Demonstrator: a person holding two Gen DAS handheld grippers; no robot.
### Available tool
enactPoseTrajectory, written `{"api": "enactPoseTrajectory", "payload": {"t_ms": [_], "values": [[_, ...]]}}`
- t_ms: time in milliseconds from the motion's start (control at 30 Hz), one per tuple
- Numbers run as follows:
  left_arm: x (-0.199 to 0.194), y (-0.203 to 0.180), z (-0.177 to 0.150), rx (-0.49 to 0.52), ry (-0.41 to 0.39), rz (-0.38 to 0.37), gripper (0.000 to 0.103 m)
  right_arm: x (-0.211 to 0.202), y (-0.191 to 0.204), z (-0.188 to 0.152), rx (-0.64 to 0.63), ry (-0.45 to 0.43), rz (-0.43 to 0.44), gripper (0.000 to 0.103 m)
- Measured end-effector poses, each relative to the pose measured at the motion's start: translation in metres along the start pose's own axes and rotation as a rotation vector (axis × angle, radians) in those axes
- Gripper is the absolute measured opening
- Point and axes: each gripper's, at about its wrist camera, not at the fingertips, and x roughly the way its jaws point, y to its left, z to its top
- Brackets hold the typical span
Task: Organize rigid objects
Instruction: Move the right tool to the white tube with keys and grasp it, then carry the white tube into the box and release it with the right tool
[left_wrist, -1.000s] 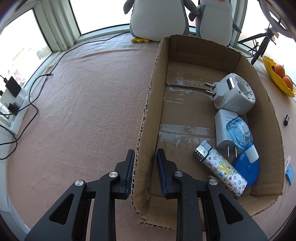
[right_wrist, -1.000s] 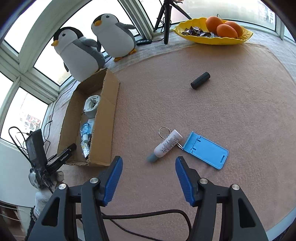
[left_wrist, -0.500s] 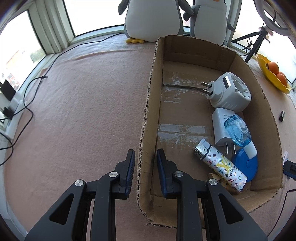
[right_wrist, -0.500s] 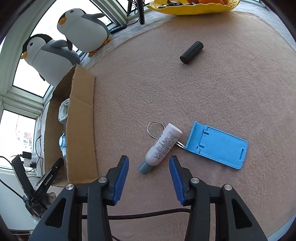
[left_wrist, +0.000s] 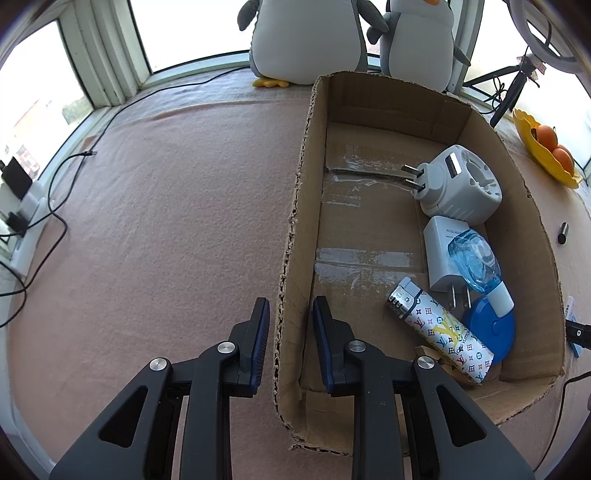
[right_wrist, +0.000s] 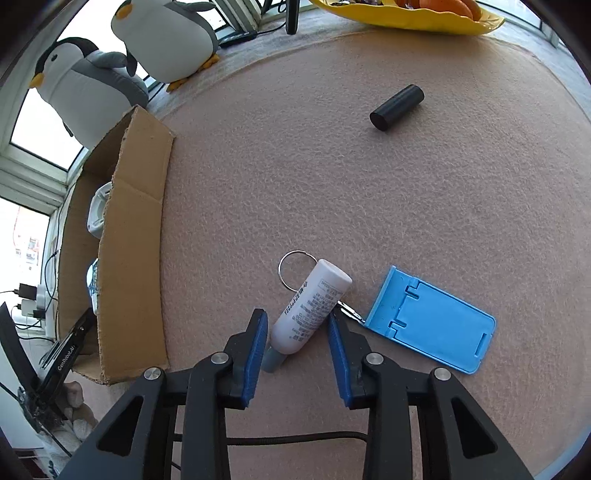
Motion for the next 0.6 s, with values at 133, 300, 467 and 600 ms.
{"api": "enactPoseTrajectory", "payload": {"t_ms": [133,300,467,600], "values": [[0.0,-0.001,0.0,0.0,0.0,0.006,0.023,0.0,-0.001,0.002,-0.08,0.007,-0.012,0.02],[0.0,-0.003,0.001,0.0,0.002,0.02,0.023,-0.002,-0.005,-0.001,-0.156,-0.015,-0.012,0.018],[-0.001,-0.005,0.0,0.001,0.0,0.029,0.023,-0.005,-0.009,-0.001,-0.192,-0.052,-0.024,0.018],[-0.001,-0.005,0.0,0.002,-0.001,0.035,0.023,-0.005,-0.013,0.006,-0.186,-0.076,-0.033,0.018]]}}
